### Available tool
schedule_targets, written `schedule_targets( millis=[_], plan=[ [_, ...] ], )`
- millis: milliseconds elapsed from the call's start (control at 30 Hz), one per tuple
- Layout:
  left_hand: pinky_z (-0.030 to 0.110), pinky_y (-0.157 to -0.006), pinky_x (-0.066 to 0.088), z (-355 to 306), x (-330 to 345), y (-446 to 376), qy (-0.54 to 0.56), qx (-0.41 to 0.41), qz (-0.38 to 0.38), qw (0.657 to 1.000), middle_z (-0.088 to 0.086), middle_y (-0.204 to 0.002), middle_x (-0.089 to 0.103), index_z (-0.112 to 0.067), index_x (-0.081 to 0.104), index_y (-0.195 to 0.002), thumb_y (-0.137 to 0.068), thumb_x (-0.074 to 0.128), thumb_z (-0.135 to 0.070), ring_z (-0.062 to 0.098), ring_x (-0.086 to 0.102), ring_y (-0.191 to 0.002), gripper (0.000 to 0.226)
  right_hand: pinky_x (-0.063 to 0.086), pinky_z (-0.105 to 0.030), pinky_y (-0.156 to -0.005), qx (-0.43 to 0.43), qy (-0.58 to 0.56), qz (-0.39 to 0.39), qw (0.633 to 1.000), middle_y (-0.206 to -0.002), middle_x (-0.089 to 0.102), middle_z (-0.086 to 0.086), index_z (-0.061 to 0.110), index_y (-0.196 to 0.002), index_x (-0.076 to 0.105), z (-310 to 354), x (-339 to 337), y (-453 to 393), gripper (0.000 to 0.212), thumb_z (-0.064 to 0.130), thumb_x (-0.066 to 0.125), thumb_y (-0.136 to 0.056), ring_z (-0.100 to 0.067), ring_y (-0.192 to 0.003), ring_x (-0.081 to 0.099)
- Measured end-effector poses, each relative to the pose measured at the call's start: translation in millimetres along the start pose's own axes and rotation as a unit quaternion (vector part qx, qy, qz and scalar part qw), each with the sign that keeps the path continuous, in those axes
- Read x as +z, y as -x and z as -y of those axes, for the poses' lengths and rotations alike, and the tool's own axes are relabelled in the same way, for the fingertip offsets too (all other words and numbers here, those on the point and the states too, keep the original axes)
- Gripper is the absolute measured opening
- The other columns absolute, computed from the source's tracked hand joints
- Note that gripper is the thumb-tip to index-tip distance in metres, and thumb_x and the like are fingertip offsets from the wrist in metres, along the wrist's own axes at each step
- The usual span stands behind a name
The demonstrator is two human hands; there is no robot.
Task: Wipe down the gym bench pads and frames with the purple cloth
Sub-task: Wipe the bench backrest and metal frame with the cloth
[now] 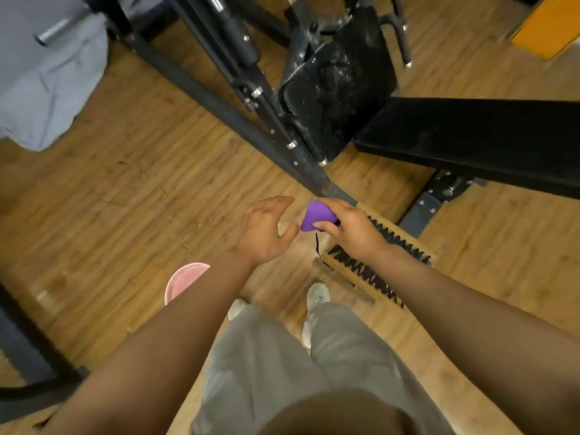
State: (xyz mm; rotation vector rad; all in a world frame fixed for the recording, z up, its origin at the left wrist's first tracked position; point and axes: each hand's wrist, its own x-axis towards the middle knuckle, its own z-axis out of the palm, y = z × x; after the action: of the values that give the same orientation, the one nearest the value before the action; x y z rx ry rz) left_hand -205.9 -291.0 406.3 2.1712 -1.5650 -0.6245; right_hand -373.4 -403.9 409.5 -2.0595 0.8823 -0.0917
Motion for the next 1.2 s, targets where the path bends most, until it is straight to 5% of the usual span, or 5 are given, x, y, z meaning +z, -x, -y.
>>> schedule_targets(
  millis=[267,600,1200],
  plan=[
    [0.047,-0.1,0.044,-43.6,4.6,-72.1,-0.01,0.033,0.024,0.999,0.008,-0.126,0.064,-0.012,0.06,-0.127,-0.085,0.043,-0.056,0.028,0.058,-0.118,0.064,0.038,-0.023,-0.097,0.062,-0.018,-0.063,0.996,-0.135,0.049,-0.003,0.015,-0.138,0.044,-24.8,-70.0,-11.7,0.05,0.028,0.059,-0.092,-0.016,-0.12,0.047],
    [0.038,-0.109,0.033,-31.1,-17.8,-206.8,-0.063,0.095,0.061,0.992,0.008,-0.135,0.057,-0.011,0.054,-0.134,-0.089,0.05,-0.044,0.025,0.05,-0.128,0.056,0.04,-0.024,-0.095,0.149,-0.043,-0.143,0.978,-0.135,0.048,-0.006,0.014,-0.14,0.04,-43.3,-105.0,-107.0,0.052,0.026,0.058,-0.093,-0.02,-0.119,0.049],
    [0.04,-0.108,0.039,60.2,-20.4,-367.8,-0.04,0.038,0.03,0.998,0.01,-0.136,0.056,-0.009,0.052,-0.135,-0.093,0.047,-0.042,0.026,0.05,-0.127,0.054,0.039,-0.038,-0.108,0.131,-0.002,-0.073,0.989,-0.144,0.041,-0.006,0.015,-0.143,0.036,-63.5,-145.2,-312.6,0.053,0.024,0.056,-0.094,-0.023,-0.129,0.043]
  ],
)
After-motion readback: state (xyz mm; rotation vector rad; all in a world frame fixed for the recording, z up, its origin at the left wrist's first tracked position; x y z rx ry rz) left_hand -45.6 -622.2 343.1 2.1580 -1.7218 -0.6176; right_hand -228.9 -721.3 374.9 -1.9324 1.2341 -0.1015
